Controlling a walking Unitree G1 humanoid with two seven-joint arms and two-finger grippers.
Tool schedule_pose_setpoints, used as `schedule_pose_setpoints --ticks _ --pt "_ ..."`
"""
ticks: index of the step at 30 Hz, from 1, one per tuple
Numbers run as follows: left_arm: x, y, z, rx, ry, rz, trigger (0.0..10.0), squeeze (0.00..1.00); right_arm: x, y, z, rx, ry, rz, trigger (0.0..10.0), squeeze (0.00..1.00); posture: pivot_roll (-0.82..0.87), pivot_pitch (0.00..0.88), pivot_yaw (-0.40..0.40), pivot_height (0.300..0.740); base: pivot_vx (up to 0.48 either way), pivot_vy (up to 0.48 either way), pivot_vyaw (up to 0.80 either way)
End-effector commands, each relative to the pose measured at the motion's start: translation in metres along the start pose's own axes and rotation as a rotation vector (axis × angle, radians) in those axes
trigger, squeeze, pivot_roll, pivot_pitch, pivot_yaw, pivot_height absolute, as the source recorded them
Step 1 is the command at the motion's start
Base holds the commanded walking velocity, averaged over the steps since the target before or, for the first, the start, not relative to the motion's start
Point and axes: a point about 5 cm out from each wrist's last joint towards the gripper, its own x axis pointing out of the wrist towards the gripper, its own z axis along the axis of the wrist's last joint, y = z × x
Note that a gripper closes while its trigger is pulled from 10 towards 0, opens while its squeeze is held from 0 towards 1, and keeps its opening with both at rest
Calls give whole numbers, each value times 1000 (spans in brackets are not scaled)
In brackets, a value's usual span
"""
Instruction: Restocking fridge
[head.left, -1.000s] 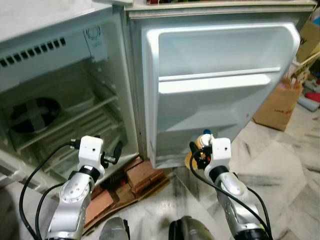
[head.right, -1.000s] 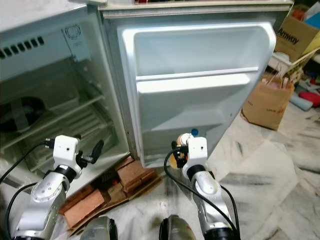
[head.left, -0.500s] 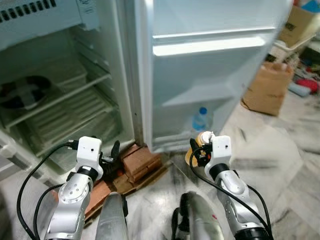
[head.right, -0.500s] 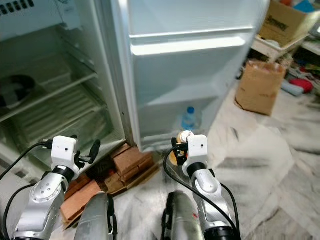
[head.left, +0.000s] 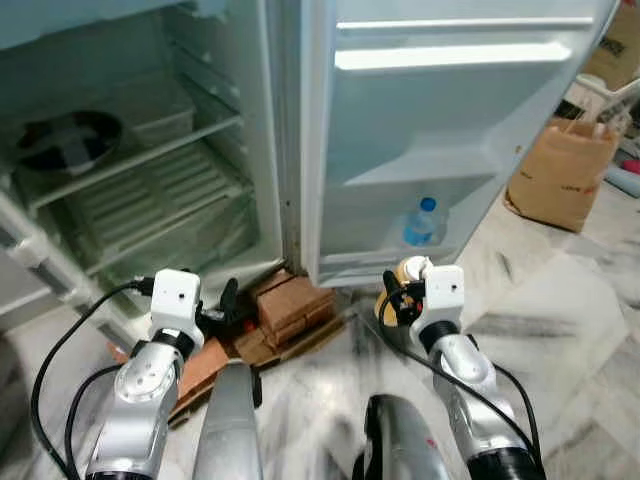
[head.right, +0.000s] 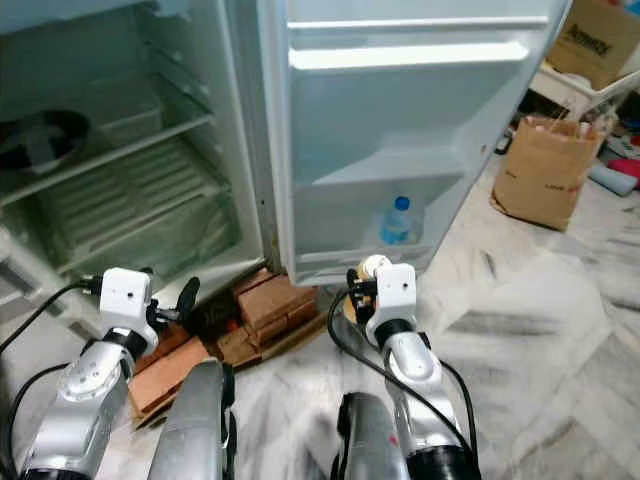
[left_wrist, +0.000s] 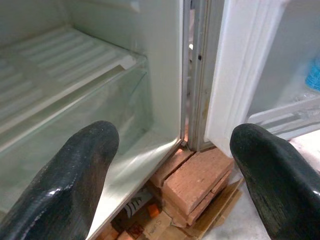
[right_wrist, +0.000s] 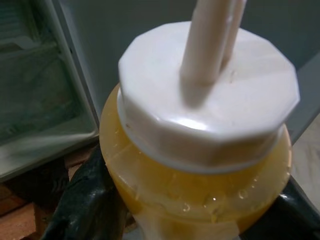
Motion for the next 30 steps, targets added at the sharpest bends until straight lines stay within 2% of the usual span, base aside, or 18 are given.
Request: schedule_pose_setpoints --ticks 1,30 --pt "-2 0 2 -1 -11 -8 10000 0 1 -2 6 -8 -33 -11 10000 0 62 134 -16 632 334 0 0" --pt "1 -4 2 -8 -12 -36 10000 0 2 -5 6 -22 -32 -24 10000 0 57 138 -13 632 362 0 0"
